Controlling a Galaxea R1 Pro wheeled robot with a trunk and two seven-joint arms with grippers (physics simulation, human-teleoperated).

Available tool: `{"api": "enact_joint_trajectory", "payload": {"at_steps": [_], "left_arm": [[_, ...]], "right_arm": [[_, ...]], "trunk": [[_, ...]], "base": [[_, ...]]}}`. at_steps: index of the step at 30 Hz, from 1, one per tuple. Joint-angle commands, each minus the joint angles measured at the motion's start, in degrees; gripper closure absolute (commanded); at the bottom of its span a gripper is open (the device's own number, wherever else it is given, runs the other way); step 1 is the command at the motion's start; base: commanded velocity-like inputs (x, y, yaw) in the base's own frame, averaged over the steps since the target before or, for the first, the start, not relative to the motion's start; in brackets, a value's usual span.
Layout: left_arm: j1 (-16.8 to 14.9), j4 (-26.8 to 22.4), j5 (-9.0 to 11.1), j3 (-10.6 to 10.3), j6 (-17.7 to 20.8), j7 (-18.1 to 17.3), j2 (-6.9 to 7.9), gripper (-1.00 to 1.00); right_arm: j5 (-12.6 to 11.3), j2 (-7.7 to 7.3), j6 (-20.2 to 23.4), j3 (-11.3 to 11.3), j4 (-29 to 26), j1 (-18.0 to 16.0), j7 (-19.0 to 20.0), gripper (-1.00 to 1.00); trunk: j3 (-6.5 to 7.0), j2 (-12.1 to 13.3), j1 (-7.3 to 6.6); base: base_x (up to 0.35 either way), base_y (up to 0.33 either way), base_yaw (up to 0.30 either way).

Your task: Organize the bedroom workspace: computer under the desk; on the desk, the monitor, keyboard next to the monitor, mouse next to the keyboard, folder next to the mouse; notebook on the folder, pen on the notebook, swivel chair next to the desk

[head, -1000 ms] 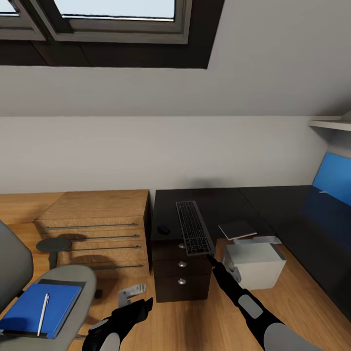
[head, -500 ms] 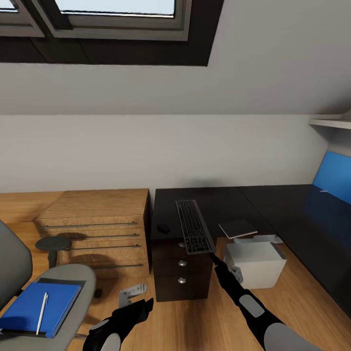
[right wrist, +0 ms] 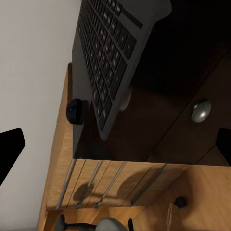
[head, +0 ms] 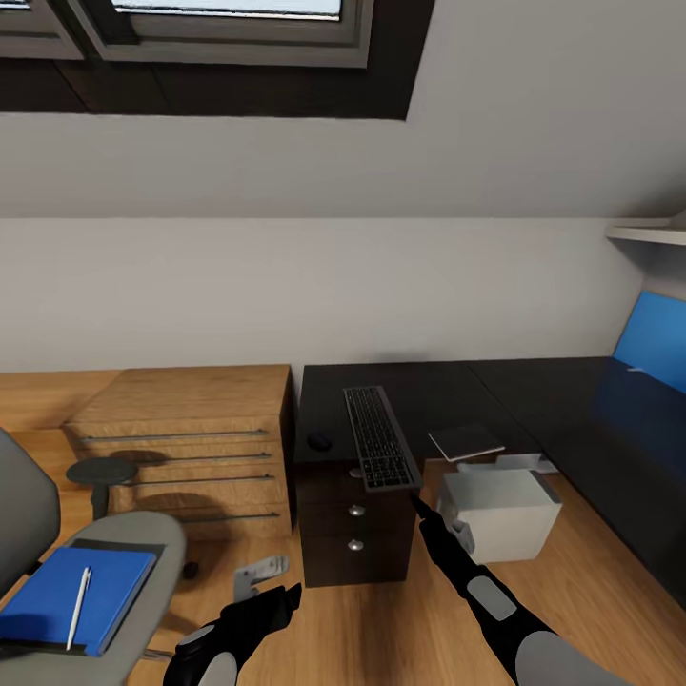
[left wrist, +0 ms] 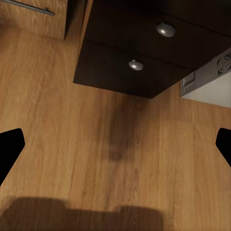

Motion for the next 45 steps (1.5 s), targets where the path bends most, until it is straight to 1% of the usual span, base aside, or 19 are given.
{"api": "enact_joint_trajectory", "payload": {"at_steps": [1, 22, 28, 29, 30, 31, 34, 45], "left_arm": [[-0.1, -0.1, 0.6, -0.1, 0.1, 0.6, 0.01, -1.00], [-0.1, -0.1, 0.6, -0.1, 0.1, 0.6, 0.01, -1.00], [-0.1, -0.1, 0.7, -0.1, 0.1, 0.5, 0.02, -1.00], [-0.1, -0.1, 0.7, -0.4, 0.2, 0.5, 0.07, -1.00], [-0.1, 0.0, 0.6, -1.3, 0.2, 0.4, 0.23, -1.00], [-0.1, 0.0, 0.6, -1.7, 0.2, 0.4, 0.34, -1.00], [-0.1, 0.1, 0.5, -2.1, 0.2, 0.4, 0.52, -1.00], [-0.1, 0.2, 0.6, -2.3, 0.2, 0.3, 0.62, -1.00]], "right_arm": [[-0.5, 0.01, 0.5, -0.2, 0.0, 0.0, 0.2, -1.00], [-0.5, 0.01, 0.5, -0.2, 0.0, 0.0, 0.2, -1.00], [-0.5, 0.01, 0.5, -0.2, 0.0, 0.0, 0.2, -1.00], [-0.5, 0.01, 0.5, -0.2, 0.0, 0.0, 0.2, -1.00], [-0.5, 0.01, 0.5, -0.2, 0.0, 0.0, 0.2, -1.00], [-0.5, 0.01, 0.5, -0.2, -0.1, 0.0, 0.2, -1.00], [-0.5, 0.01, 0.5, -0.2, 0.0, 0.0, 0.2, -1.00], [-0.5, 0.01, 0.5, -0.2, 0.0, 0.0, 0.2, -1.00]], "trunk": [[-0.25, -0.5, 0.23], [-4.02, -8.9, 4.84], [-4.02, -8.9, 4.84], [-4.02, -8.9, 4.84], [-4.02, -8.9, 4.84], [-4.02, -8.9, 4.84], [-4.02, -8.9, 4.84], [-4.02, -8.9, 4.84]], "base": [[0.000, 0.000, 0.000], [0.000, 0.000, 0.000], [0.000, 0.000, 0.000], [0.000, 0.000, 0.000], [0.000, 0.000, 0.000], [0.000, 0.000, 0.000], [0.079, 0.000, 0.000], [0.203, 0.000, 0.000]]}}
